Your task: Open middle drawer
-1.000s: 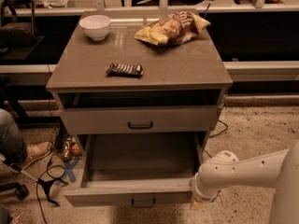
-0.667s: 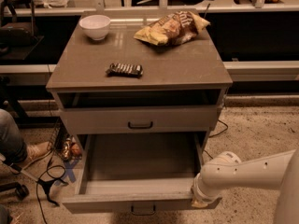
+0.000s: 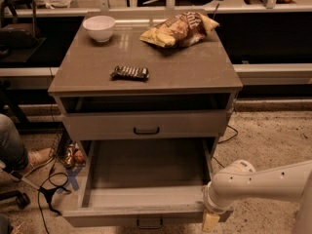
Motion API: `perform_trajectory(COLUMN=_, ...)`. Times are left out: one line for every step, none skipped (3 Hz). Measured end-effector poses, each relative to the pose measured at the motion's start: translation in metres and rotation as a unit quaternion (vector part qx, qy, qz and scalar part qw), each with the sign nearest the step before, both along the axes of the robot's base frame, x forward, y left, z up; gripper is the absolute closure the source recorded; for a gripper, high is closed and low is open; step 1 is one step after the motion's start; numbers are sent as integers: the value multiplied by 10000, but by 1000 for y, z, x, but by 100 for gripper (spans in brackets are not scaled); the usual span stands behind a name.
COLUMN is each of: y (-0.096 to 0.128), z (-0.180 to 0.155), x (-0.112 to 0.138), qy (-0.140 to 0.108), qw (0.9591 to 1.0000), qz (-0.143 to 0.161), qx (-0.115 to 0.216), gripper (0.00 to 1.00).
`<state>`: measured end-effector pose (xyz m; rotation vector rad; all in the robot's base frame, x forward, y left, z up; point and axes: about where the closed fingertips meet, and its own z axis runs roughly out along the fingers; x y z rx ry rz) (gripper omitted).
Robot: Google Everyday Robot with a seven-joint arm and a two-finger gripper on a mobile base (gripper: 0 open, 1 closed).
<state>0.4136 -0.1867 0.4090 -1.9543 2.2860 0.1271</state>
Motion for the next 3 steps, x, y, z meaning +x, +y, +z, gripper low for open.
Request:
perform_trajectory(y=0, z=0, x=0, qy=0, qw=10000, qz=0, qx=0, gripper=0)
perform_trajectory(y=-9, z=15, x=6, qy=-96, qw=9999, qz=-50, qx=-99, gripper=0)
perform_trajectory(y=-38, z=55, x=17, qy=-380, qw=9988, qz=-289, qx=-139, gripper=0)
